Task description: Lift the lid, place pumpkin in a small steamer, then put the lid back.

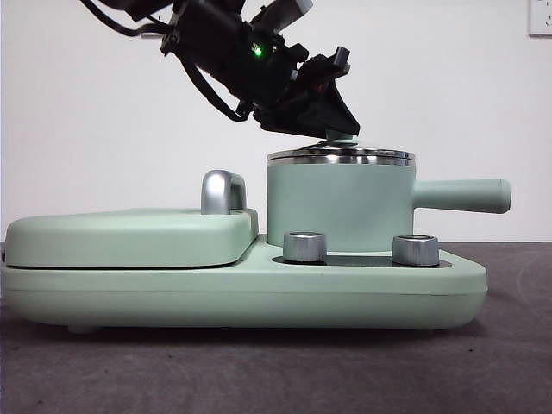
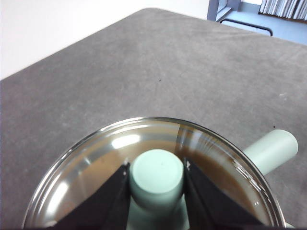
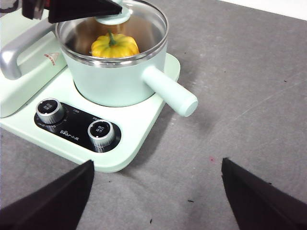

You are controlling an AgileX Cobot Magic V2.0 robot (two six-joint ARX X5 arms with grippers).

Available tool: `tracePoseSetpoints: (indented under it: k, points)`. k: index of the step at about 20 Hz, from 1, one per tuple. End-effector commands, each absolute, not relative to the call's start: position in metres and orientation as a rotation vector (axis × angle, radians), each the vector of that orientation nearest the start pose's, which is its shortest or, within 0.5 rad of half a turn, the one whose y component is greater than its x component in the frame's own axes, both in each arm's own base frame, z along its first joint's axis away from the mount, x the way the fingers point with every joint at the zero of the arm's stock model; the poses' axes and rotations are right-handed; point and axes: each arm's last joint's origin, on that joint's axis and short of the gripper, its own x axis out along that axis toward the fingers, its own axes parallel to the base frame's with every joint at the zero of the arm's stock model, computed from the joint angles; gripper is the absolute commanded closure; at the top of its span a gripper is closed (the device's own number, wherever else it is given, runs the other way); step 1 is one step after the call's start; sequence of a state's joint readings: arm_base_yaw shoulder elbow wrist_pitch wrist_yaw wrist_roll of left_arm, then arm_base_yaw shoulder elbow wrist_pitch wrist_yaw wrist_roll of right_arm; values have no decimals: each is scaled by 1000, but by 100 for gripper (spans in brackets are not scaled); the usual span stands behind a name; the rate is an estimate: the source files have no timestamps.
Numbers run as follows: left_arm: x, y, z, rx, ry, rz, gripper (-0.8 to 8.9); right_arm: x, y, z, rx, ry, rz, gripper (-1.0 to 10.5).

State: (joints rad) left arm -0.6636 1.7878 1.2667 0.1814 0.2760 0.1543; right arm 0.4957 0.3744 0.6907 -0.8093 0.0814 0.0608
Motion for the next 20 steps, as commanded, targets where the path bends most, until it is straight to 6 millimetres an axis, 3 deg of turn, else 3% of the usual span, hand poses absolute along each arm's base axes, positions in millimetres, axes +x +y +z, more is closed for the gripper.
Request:
tracePoseSetpoints:
  k: [1,20]
  points:
    - [324,-263,240,264,280,-964,798,66,34,289,-66,479,397,538]
    - [325,-264,228,163,388,-1040,798,66,34,289,-67,478,396,538]
